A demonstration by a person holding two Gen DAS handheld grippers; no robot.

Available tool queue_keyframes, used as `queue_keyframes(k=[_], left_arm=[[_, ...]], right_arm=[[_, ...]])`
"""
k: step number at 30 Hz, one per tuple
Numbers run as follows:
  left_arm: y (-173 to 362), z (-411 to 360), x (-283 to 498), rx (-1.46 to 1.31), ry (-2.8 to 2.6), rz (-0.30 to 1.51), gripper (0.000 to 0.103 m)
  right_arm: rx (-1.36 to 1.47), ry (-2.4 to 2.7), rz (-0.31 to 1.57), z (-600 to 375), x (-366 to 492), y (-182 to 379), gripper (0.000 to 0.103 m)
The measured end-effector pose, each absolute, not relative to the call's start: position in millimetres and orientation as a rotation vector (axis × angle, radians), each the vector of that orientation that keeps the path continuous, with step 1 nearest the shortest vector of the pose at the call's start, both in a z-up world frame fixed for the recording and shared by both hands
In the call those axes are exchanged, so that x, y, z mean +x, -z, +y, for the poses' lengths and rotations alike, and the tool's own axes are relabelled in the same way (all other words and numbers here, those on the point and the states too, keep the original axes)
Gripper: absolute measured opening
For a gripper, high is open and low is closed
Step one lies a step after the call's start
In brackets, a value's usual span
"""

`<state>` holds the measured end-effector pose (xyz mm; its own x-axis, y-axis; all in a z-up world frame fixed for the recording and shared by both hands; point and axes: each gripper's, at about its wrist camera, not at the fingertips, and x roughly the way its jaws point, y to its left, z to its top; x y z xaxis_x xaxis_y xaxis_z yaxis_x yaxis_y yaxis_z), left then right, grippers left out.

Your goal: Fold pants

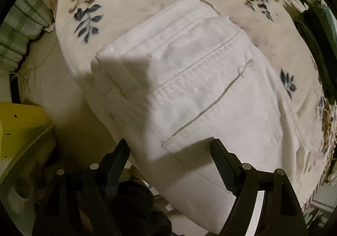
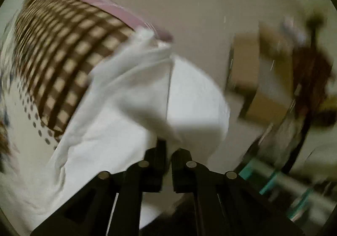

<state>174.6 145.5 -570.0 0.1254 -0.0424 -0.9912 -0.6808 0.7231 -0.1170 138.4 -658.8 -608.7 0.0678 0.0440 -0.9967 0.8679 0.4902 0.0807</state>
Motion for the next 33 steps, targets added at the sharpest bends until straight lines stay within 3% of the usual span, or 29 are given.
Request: queue_keyframes(k=[1, 2, 3, 5, 6, 7, 8, 9, 12, 17, 19, 21, 22, 23, 24, 26, 33], left_arm=[[571.6, 146.7, 174.9, -0.661, -0.523, 1.386, 0.077], [573.3, 148.7, 173.8, -0.672, -0.527, 1.385, 0.077], [575.3, 149.4, 175.1, -0.686, -0.532, 1.385, 0.077], [574.4, 155.9, 168.2, -0.706, -0.534, 1.375, 0.071], [574.3, 156.6, 167.4, -0.728, -0.523, 1.353, 0.048], [575.4, 162.6, 158.9, -0.735, -0.519, 1.340, 0.035], [570.6, 156.5, 154.0, -0.726, -0.525, 1.324, 0.017], [564.9, 157.5, 152.7, -0.723, -0.527, 1.304, 0.007], [556.5, 162.8, 148.8, -0.737, -0.513, 1.282, 0.003], [559.6, 175.6, 140.2, -0.741, -0.509, 1.290, 0.004], [568.1, 176.2, 138.3, -0.766, -0.518, 1.308, 0.008], [568.5, 172.4, 138.1, -0.754, -0.523, 1.353, 0.018], [566.7, 170.8, 136.4, -0.748, -0.528, 1.376, 0.022], [564.8, 166.6, 134.4, -0.739, -0.526, 1.408, 0.035], [561.7, 158.9, 132.5, -0.716, -0.511, 1.446, 0.057], [550.6, 139.1, 129.4, -0.663, -0.472, 1.481, 0.075], [518.5, 2.5, 144.5, -0.364, -0.169, 1.528, 0.075]], right_arm=[[0.914, 0.755, 1.361, -664.4, 129.3, 608.9, 0.023], [0.940, 0.750, 1.343, -668.5, 118.2, 607.2, 0.044], [0.960, 0.735, 1.326, -669.7, 112.1, 604.9, 0.058], [1.022, 0.703, 1.286, -667.9, 100.4, 604.5, 0.059], [1.056, 0.689, 1.285, -663.9, 95.2, 608.2, 0.059], [1.082, 0.700, 1.292, -658.4, 93.8, 613.4, 0.059], [1.098, 0.710, 1.290, -654.5, 93.6, 617.4, 0.053], [1.105, 0.723, 1.281, -654.8, 89.9, 619.7, 0.029], [1.028, 0.764, 1.274, -649.8, 88.5, 609.9, 0.010], [0.766, 0.705, 1.329, -630.5, 106.6, 584.1, 0.007], [0.828, 0.650, 1.422, -644.6, 100.6, 607.1, 0.013], [0.965, 0.619, 1.428, -654.3, 83.8, 619.4, 0.042], [1.030, 0.623, 1.382, -663.3, 73.1, 616.4, 0.073], [1.070, 0.621, 1.336, -670.1, 74.0, 612.6, 0.092], [1.096, 0.618, 1.303, -677.5, 66.5, 609.8, 0.093], [1.172, 0.625, 1.254, -687.9, 45.0, 616.1, 0.093], [1.391, 0.650, 1.071, -690.6, 3.9, 661.4, 0.092]])
